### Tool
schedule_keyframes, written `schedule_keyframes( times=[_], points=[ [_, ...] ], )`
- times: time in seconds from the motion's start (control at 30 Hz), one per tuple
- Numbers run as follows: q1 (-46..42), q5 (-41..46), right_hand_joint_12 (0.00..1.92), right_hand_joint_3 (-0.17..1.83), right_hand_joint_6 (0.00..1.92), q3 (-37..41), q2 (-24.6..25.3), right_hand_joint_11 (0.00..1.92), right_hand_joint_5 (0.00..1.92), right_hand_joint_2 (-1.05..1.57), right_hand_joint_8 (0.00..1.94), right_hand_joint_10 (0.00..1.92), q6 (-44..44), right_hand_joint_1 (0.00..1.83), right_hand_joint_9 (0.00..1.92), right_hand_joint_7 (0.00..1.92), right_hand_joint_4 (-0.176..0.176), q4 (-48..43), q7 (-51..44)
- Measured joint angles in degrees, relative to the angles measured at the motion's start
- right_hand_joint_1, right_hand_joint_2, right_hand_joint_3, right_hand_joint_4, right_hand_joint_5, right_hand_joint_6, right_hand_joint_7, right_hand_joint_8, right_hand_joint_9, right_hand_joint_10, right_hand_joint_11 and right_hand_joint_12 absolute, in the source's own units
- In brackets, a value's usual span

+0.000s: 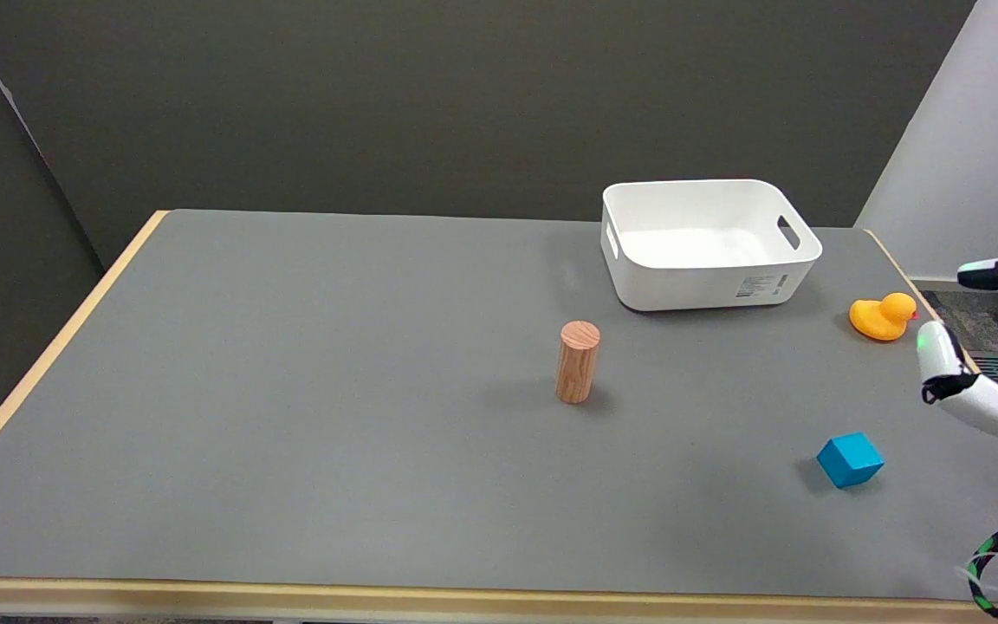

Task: Pick up the blue cube.

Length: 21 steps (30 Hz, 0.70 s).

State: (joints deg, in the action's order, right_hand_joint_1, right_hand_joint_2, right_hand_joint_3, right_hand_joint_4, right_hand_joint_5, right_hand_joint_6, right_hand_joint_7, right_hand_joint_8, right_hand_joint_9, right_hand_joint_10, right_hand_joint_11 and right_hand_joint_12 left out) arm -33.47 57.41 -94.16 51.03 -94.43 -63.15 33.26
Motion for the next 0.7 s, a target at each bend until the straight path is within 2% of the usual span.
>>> schedule_keyframes(
  times=[0.2,0.3,0.43,0.5,0.57,0.7],
  points=[
    [-0.40,-0.60,1.22,0.96,0.86,-2.74,0.22,0.18,0.44,0.68,0.68,0.87,-1.20,0.49,0.40,0.57,-0.128,0.05,-1.62],
    [-0.35,-1.48,1.23,0.87,0.87,-4.40,0.30,0.14,0.42,0.70,0.65,0.90,-1.88,0.54,0.37,0.56,-0.138,0.95,-2.20],
    [-0.28,-3.20,1.22,0.87,0.83,-6.36,0.50,0.12,0.40,0.69,0.63,0.88,-2.67,0.54,0.35,0.55,-0.141,2.60,-2.81],
    [-0.27,-4.09,1.21,0.87,0.80,-7.32,0.66,0.12,0.39,0.68,0.62,0.88,-2.98,0.54,0.35,0.55,-0.135,3.58,-3.08],
    [-0.32,-4.95,1.20,0.87,0.75,-8.22,0.86,0.11,0.38,0.68,0.63,0.88,-3.23,0.55,0.34,0.55,-0.111,4.58,-3.32],
    [-0.72,-6.31,1.19,0.87,0.73,-9.83,1.34,0.10,0.38,0.67,0.63,0.86,-3.66,0.56,0.34,0.55,-0.102,6.44,-3.81]
  ],
)
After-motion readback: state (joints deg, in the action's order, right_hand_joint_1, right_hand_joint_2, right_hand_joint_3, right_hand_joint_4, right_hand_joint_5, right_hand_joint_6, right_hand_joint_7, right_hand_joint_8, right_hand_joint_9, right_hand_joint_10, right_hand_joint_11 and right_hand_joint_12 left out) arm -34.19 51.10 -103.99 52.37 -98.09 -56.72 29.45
